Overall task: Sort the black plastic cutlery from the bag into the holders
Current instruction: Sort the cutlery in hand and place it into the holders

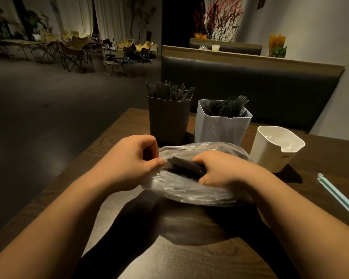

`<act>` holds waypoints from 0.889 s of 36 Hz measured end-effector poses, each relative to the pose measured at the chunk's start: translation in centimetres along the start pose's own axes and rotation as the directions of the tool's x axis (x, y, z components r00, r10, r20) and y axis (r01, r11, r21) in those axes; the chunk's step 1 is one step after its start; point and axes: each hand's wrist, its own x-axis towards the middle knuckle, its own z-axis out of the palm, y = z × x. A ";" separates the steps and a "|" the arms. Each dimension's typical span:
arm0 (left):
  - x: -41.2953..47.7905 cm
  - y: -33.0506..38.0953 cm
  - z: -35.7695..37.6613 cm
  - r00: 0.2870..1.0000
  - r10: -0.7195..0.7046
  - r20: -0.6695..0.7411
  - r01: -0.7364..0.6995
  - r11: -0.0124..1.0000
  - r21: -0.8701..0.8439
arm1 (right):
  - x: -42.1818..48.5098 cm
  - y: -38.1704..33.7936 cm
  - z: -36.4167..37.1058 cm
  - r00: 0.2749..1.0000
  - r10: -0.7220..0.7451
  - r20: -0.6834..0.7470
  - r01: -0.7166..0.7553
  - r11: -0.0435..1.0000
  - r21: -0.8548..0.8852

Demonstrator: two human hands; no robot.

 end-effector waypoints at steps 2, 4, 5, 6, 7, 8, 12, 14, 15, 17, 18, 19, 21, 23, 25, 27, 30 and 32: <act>0.0 -0.3 -0.1 1.000 -0.011 -0.016 0.011 1.000 0.019 | -0.2 0.2 0.0 1.000 0.014 0.006 -0.014 1.000 0.013; -0.1 -0.6 -0.2 0.999 -0.033 -0.004 0.033 0.999 0.031 | -0.4 0.3 0.1 1.000 0.021 0.009 -0.022 0.999 0.036; -0.2 -0.6 -0.2 0.999 -0.037 0.013 0.036 0.999 0.035 | -0.5 0.4 0.1 1.000 0.022 0.010 -0.022 0.999 0.039; -0.2 -0.7 -0.2 0.999 -0.039 0.030 0.038 0.999 0.036 | -0.4 0.5 0.1 1.000 0.019 0.007 -0.019 0.999 0.036; -0.2 -0.8 -0.2 0.998 -0.040 0.042 0.039 0.999 0.036 | -0.4 0.5 0.1 1.000 0.019 0.001 -0.019 0.999 0.034; -0.1 -0.8 -0.3 0.998 -0.040 0.050 0.038 0.999 0.033 | -0.4 0.5 0.1 1.000 0.017 -0.006 -0.017 0.999 0.036; 0.1 -1.0 -0.9 0.994 -0.032 0.101 0.034 0.999 -0.017 | -0.2 1.0 -0.2 1.000 0.021 0.005 -0.022 0.998 0.053; 0.1 -1.2 -0.9 0.994 -0.038 0.098 0.043 0.998 -0.044 | -0.2 1.2 -0.3 0.999 0.022 0.033 -0.024 0.998 0.059; 0.1 -1.3 -0.8 0.997 -0.034 0.073 0.038 0.998 -0.057 | -0.3 1.2 -0.4 0.999 0.014 0.050 -0.017 0.998 0.068; 0.1 -1.3 -0.5 0.999 -0.011 0.049 0.015 0.996 -0.090 | -0.3 1.1 -0.4 0.999 -0.005 0.053 0.001 0.997 0.082; 0.0 -1.2 -0.4 0.997 0.002 0.072 0.006 0.994 -0.113 | -0.3 1.1 -0.5 0.999 -0.006 0.045 0.002 0.996 0.089; -0.1 -1.1 -0.2 0.994 0.013 0.110 0.002 0.992 -0.130 | -0.2 1.1 -0.5 0.999 -0.001 0.042 -0.003 0.995 0.099; -0.3 -0.9 -0.1 0.982 0.018 0.188 0.006 0.992 -0.123 | -0.2 1.2 -0.5 0.998 0.016 0.056 -0.022 0.993 0.114; -0.4 -1.0 0.0 0.968 -0.001 0.249 0.026 0.995 -0.095 | -0.1 1.3 -0.5 0.997 0.031 0.069 -0.039 0.992 0.123; -0.4 -1.0 0.1 0.959 -0.020 0.282 0.043 0.996 -0.076 | 0.1 1.3 -0.5 0.997 0.051 0.058 -0.056 0.993 0.099; -0.4 -0.9 0.2 0.956 -0.042 0.289 0.053 0.998 -0.031 | 0.3 1.3 -0.5 0.997 0.069 0.033 -0.071 0.996 0.056; -0.2 -0.7 0.4 0.960 -0.072 0.269 0.053 0.996 0.075 | 0.2 1.1 -0.6 0.998 0.048 0.048 -0.050 0.998 0.038; -0.1 -0.8 0.6 0.965 -0.089 0.247 0.072 0.994 0.078 | 0.0 0.7 -0.6 0.997 0.002 0.082 -0.008 0.998 0.065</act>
